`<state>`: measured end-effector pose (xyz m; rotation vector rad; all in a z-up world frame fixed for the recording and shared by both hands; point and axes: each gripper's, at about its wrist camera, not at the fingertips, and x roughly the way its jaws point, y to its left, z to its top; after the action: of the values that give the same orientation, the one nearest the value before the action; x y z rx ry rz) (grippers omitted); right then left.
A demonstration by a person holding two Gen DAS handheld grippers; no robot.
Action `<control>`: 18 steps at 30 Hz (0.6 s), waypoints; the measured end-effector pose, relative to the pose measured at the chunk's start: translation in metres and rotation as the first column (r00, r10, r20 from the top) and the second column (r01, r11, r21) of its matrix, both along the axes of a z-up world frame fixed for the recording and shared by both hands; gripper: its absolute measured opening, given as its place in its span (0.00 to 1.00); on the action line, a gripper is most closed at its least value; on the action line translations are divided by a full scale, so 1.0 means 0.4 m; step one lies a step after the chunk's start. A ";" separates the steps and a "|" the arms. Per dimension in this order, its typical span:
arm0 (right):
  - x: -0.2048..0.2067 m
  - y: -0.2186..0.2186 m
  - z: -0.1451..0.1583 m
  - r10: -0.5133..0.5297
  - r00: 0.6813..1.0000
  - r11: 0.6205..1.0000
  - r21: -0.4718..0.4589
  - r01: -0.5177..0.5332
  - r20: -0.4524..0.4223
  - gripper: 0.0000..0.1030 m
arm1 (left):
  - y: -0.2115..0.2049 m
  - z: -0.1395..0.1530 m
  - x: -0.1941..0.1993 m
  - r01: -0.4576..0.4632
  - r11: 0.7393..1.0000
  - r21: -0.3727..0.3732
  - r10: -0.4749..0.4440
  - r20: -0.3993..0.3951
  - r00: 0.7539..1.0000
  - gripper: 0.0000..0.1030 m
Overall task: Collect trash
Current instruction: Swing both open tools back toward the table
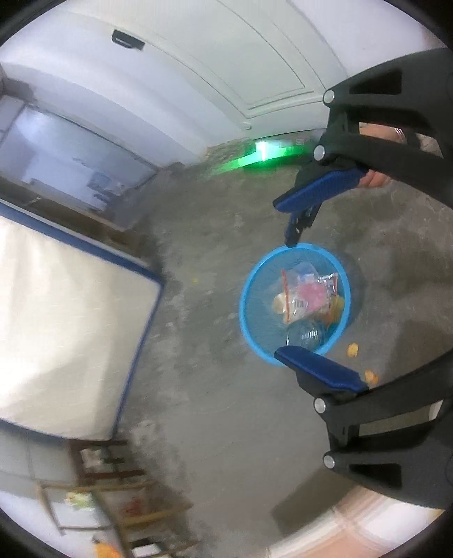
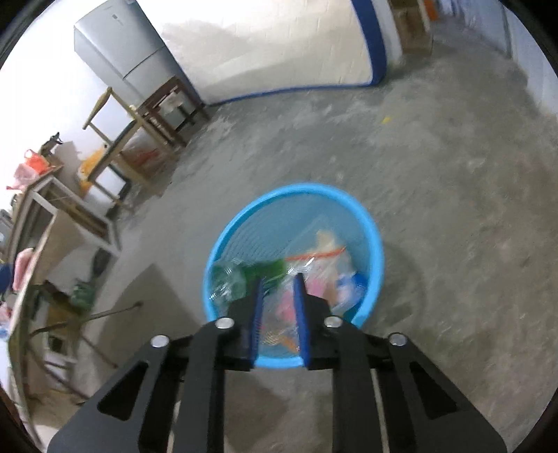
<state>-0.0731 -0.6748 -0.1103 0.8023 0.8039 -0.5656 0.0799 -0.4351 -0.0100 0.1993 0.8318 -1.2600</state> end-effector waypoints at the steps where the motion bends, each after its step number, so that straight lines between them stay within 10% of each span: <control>1: 0.016 0.000 -0.017 0.014 1.000 0.999 0.030 -0.014 -0.020 0.12 | 0.037 0.026 -0.001 -0.013 1.000 -0.013 0.014 0.011 1.000 0.76; 8: 0.185 -0.027 -0.230 0.127 0.950 0.979 0.188 -0.074 -0.284 0.09 | 0.377 0.163 0.009 -0.204 0.976 -0.079 0.211 0.101 0.972 0.81; 14: 0.256 -0.079 -0.416 0.124 0.844 0.962 0.272 0.027 -0.521 0.00 | 0.678 0.217 0.009 -0.417 0.897 -0.146 0.435 0.130 0.891 0.83; 18: 0.282 -0.080 -0.430 0.099 0.833 0.960 0.271 0.063 -0.544 0.00 | 0.813 0.223 0.011 -0.517 0.836 -0.184 0.544 0.159 0.824 0.84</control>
<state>0.0398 -0.7069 -0.2822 0.8978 1.4550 -0.6896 0.0844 -0.1099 0.0792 -0.0178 0.5638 -0.7424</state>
